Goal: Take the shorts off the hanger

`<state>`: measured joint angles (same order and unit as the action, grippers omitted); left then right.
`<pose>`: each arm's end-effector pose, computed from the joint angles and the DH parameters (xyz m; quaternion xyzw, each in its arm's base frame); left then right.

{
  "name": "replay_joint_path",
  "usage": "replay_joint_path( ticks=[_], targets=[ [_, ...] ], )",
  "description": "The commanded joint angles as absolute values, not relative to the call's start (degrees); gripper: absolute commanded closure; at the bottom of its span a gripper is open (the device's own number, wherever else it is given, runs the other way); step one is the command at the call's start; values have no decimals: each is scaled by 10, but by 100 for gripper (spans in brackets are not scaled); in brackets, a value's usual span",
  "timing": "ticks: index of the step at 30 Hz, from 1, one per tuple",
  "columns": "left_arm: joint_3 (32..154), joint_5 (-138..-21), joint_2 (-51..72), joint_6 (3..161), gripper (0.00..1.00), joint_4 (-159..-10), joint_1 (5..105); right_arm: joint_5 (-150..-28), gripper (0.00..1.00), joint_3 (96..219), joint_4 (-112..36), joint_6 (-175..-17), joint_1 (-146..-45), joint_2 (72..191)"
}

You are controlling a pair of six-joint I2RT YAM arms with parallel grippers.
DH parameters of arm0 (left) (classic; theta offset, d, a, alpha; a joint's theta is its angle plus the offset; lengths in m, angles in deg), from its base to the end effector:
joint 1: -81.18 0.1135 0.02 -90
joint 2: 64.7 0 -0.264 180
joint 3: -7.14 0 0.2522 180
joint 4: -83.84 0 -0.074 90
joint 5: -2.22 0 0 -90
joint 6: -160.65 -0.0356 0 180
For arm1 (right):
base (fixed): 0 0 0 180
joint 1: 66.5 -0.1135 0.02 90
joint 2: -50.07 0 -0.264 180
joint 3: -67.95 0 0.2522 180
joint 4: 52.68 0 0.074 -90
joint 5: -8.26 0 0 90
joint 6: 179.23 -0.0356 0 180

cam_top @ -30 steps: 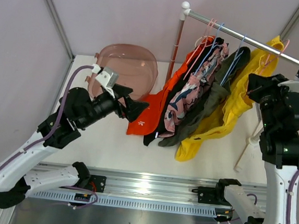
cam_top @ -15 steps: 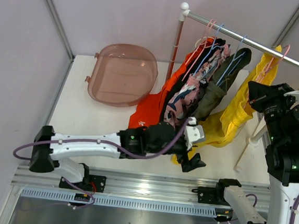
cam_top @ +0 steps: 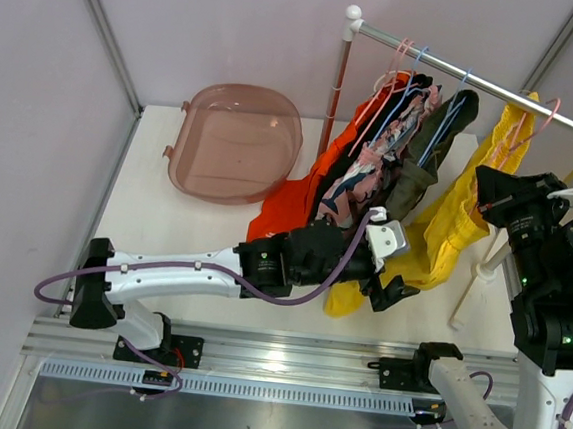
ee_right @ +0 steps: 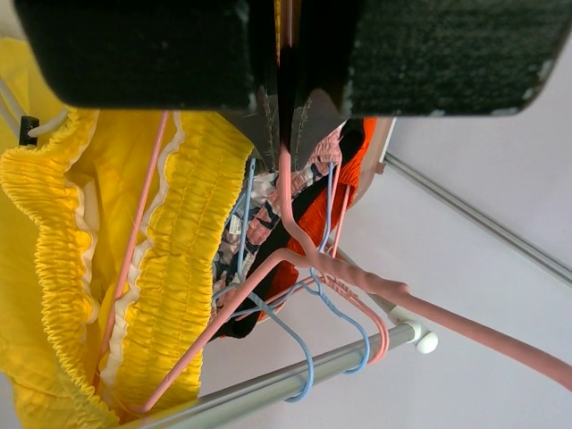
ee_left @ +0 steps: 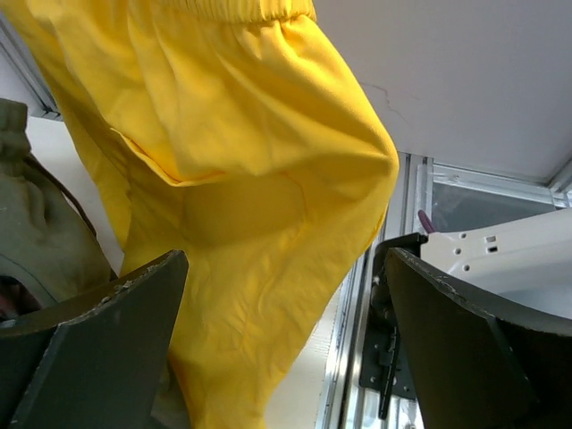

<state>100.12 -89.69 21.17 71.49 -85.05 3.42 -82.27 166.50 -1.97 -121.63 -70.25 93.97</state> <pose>0.0776 -0.3521 0.4004 0.4459 0.5797 -0.4225 0.5354 0.0848 0.0059 0.5098 0.1656 0.6620 0.2298 0.6939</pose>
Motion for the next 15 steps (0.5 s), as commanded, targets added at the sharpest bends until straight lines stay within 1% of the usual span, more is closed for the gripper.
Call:
replay_joint_path(
  ticks=[1, 4, 7, 8, 10, 11, 12, 13, 14, 15],
  targets=[
    [1024, -902, 219, 689, 1, -870, 35, -845, 100, 1666, -87, -1224, -706, 925],
    [1030, -885, 232, 691, 4, -864, 35, -843, 100, 1665, -89, -1226, -707, 928],
    [1026, -860, 243, 696, 11, -865, 35, -847, 100, 1668, -95, -1231, -707, 935],
    [1021, -858, 244, 699, 14, -870, 35, -848, 100, 1669, -97, -1233, -706, 937],
    [1012, -855, 244, 702, 24, -886, 35, -849, 100, 1670, -97, -1237, -706, 940],
    [1009, -856, 244, 702, 34, -892, 35, -849, 100, 1670, -99, -1239, -706, 940],
    [1009, -860, 244, 702, 51, -894, 35, -848, 100, 1669, -99, -1239, -706, 940],
    [1006, -864, 243, 702, 60, -897, 35, -847, 100, 1669, -99, -1239, -707, 941],
    [1006, -867, 243, 702, 77, -897, 35, -846, 100, 1669, -97, -1239, -706, 941],
    [1004, -874, 241, 702, 86, -897, 35, -843, 100, 1669, -97, -1239, -706, 940]
  ],
)
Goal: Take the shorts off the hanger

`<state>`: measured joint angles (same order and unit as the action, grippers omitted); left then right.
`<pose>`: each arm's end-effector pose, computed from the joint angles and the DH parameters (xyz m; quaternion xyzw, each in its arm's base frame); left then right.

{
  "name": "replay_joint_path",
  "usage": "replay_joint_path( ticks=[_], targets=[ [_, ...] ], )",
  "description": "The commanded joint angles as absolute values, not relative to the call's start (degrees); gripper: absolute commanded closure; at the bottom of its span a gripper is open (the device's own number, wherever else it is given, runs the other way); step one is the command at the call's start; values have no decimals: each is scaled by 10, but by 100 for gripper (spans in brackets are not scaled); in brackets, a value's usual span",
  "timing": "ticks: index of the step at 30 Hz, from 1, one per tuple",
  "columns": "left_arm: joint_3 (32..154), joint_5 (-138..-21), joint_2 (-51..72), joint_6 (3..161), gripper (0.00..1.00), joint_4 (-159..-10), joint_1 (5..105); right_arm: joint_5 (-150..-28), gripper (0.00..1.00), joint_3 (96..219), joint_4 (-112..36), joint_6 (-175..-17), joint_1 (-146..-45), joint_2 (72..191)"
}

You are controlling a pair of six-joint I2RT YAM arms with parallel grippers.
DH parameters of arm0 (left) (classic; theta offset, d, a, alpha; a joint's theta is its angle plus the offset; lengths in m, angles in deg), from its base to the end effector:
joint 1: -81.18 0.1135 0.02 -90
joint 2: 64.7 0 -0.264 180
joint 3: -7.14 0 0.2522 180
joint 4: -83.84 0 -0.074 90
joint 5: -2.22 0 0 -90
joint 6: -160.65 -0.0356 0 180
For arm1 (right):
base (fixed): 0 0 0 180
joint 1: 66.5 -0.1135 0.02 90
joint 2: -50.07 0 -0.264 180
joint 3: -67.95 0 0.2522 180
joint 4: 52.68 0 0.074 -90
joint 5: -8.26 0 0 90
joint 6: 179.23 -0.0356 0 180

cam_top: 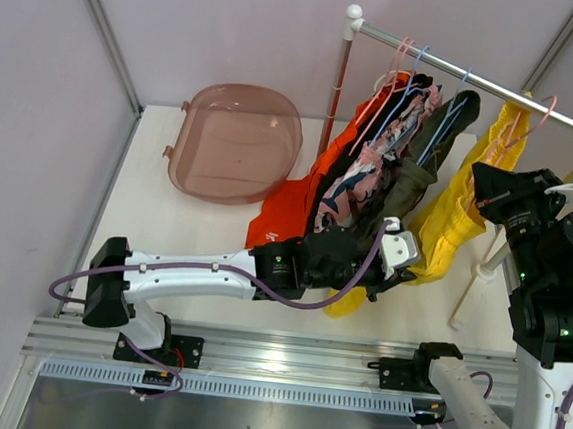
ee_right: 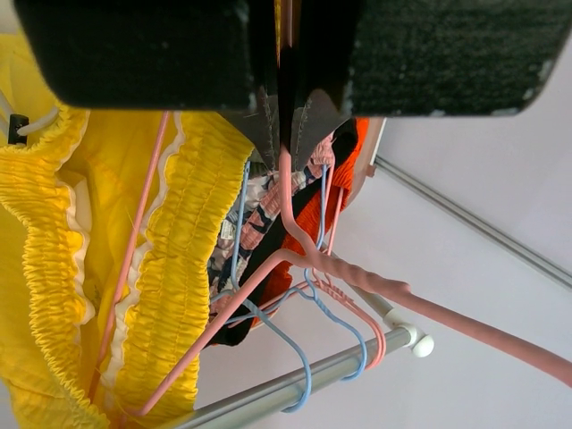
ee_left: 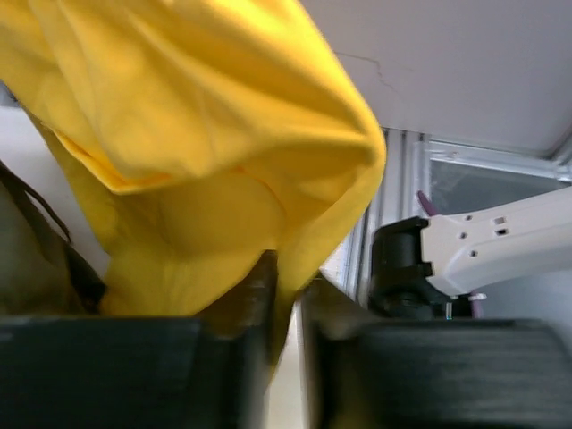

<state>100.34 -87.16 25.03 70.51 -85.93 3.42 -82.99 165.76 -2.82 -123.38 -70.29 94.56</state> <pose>0.0800 -0.3708 0.3799 0.4727 0.5791 -0.4194 0.5150 0.0915 0.0068 0.5074 0.1718 0.6636 0.2438 0.6861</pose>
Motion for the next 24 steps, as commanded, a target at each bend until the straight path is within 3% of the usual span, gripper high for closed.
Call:
replay_joint_path(
  ticks=[1, 6, 13, 18, 24],
  targets=[
    [1004, -886, 238, 713, 98, -895, 35, -841, 100, 1669, -97, -1239, -706, 941],
    [937, -907, 182, 736, 100, -905, 34, -821, 100, 1674, -90, -1230, -706, 944],
    [707, -931, 11, 800, 100, -944, -3, -760, 100, 1710, -78, -1196, -705, 975],
    [636, -992, -76, 831, 100, -933, -58, -744, 100, 1724, -77, -1189, -705, 996],
    [625, -1030, -63, 840, 100, -952, -61, -762, 100, 1708, -73, -1213, -705, 992]
  ],
)
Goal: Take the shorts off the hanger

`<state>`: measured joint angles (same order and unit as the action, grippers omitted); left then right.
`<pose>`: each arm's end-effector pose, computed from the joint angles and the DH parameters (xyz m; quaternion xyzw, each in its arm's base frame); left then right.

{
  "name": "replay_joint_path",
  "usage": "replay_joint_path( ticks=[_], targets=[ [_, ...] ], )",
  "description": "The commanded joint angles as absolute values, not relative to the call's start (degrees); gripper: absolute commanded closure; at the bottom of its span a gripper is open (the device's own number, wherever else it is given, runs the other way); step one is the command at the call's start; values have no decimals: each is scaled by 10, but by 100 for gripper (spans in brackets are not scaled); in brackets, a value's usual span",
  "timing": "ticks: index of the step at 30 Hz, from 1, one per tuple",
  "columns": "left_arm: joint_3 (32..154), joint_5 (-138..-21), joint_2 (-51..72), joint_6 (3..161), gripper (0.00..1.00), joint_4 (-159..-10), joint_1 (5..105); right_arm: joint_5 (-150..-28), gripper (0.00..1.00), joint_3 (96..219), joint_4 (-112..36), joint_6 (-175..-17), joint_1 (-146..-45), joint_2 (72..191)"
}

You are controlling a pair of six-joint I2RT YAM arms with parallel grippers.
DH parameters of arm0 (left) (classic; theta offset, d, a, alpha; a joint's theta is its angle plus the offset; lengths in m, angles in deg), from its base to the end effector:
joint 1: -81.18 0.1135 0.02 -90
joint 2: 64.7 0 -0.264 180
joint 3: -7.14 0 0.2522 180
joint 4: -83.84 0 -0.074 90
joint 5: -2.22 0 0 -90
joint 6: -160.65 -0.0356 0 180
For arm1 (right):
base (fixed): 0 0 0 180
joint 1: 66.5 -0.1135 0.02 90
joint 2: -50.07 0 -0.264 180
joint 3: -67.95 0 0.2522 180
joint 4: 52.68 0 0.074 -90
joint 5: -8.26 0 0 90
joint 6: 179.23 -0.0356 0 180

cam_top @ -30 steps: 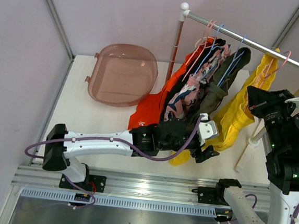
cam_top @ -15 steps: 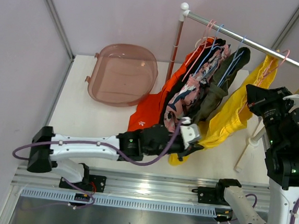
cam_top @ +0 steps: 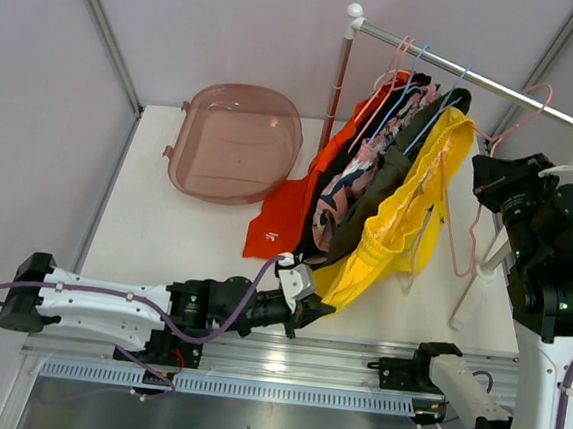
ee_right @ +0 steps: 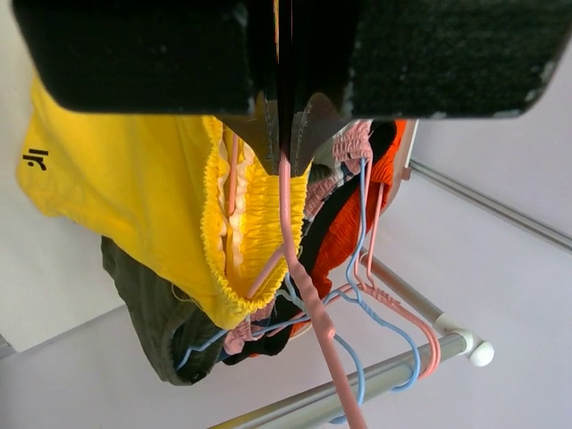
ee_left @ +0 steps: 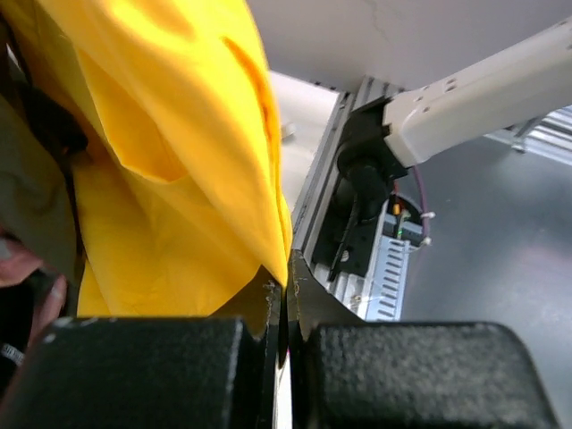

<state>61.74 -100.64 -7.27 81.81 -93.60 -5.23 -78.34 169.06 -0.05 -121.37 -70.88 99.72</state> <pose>0.0228 -0.2370 0.3133 0.3890 0.6281 -0.4486 0.5030 0.1155 0.0067 0.5097 0.1914 0.6881 0.1991 0.6710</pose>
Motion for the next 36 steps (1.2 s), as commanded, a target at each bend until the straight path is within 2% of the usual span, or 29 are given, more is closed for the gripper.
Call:
replay_joint_path(
  ticks=[1, 5, 8, 12, 16, 21, 26, 31, 36],
  targets=[
    [633, -1040, -40, 835, 100, -958, -60, -769, 100, 1708, -61, -1223, -706, 990],
    [735, -1087, 58, 824, 100, -931, -46, -800, 100, 1714, -20, -1249, -705, 969],
    [828, -1078, 145, 837, 100, -897, -9, -810, 100, 1737, 39, -1261, -705, 958],
    [922, -1043, 227, 846, 100, -885, 52, -862, 100, 1824, 147, -1257, -705, 973],
    [1009, -1033, 279, 843, 100, -845, 88, -879, 100, 1992, 324, -1236, -705, 1018],
    [1024, -1027, 286, 840, 100, -833, 99, -850, 100, 2098, 427, -1223, -710, 1059],
    [962, -1005, 239, 868, 100, -836, 84, -787, 100, 2021, 390, -1212, -715, 1039],
    [922, -1076, 157, 854, 100, -784, 10, -720, 100, 1919, 298, -1191, -719, 1025],
    [895, -1133, 72, 881, 100, -721, -55, -736, 100, 1870, 202, -1180, -719, 1033]
  ],
)
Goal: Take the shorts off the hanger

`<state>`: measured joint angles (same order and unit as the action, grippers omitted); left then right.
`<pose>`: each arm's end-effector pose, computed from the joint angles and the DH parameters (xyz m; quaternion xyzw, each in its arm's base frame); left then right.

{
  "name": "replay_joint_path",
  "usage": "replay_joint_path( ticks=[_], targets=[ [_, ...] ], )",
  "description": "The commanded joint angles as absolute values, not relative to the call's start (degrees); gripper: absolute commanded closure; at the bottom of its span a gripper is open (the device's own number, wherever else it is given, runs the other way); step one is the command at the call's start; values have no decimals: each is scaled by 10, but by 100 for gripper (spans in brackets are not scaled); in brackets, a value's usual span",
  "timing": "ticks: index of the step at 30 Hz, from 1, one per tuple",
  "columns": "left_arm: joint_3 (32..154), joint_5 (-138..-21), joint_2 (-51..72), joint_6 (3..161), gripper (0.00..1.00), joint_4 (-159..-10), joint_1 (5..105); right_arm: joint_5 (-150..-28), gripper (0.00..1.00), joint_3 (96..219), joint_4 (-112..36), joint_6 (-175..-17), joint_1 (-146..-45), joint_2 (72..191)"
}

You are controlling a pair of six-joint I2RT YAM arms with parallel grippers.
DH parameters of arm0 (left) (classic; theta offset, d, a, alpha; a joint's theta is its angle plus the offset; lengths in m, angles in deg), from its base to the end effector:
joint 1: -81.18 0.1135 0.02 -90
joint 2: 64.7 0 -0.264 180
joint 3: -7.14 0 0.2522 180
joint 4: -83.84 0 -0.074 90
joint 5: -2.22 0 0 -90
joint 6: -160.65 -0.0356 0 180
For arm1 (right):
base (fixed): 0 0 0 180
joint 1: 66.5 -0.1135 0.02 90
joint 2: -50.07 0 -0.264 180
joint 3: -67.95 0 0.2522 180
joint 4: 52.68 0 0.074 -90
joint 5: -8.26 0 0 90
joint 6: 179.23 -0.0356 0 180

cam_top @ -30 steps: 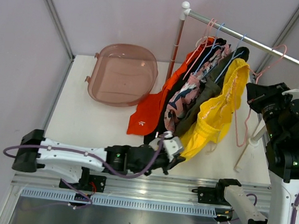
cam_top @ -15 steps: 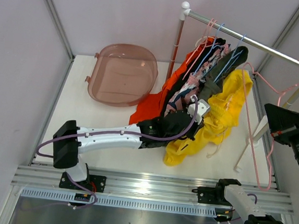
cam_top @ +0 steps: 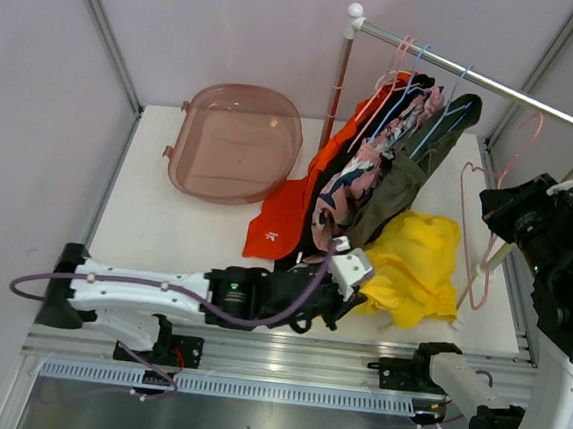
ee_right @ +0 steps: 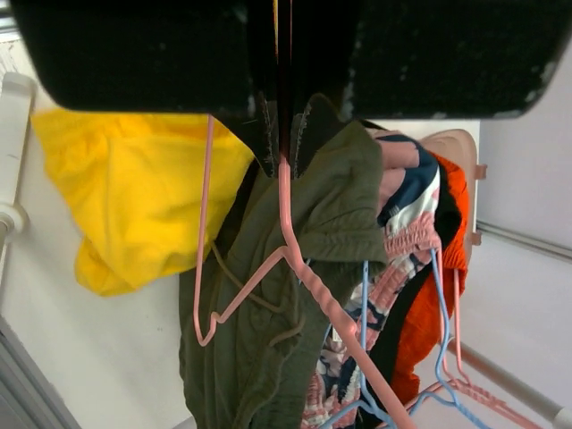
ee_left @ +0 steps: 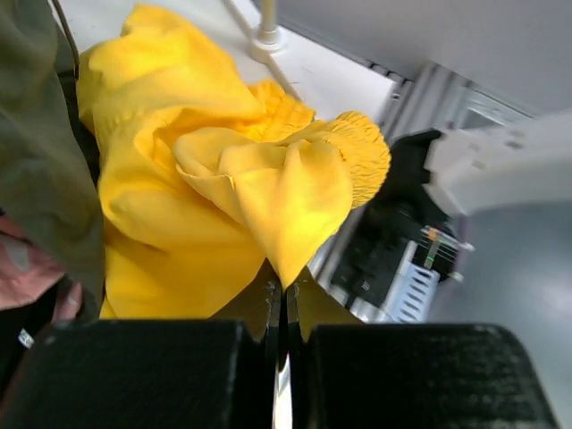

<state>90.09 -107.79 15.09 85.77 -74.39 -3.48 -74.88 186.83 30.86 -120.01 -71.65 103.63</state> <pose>0.0425 -0.3243 0.3529 0.3728 0.7148 -0.3486 0.4781 0.0724 0.0023 0.5209 0.2136 0.7808 0.1344 0.5716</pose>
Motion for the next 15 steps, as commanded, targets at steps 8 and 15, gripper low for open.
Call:
replay_joint_path(
  ticks=[8, 15],
  targets=[
    [801, -1230, -98, 906, 100, -647, -64, -722, 100, 1927, 150, -1179, -718, 1076],
    [775, -1255, -164, 925, 100, -624, -64, -648, 100, 1876, 93, -1150, -717, 1090]
  ],
)
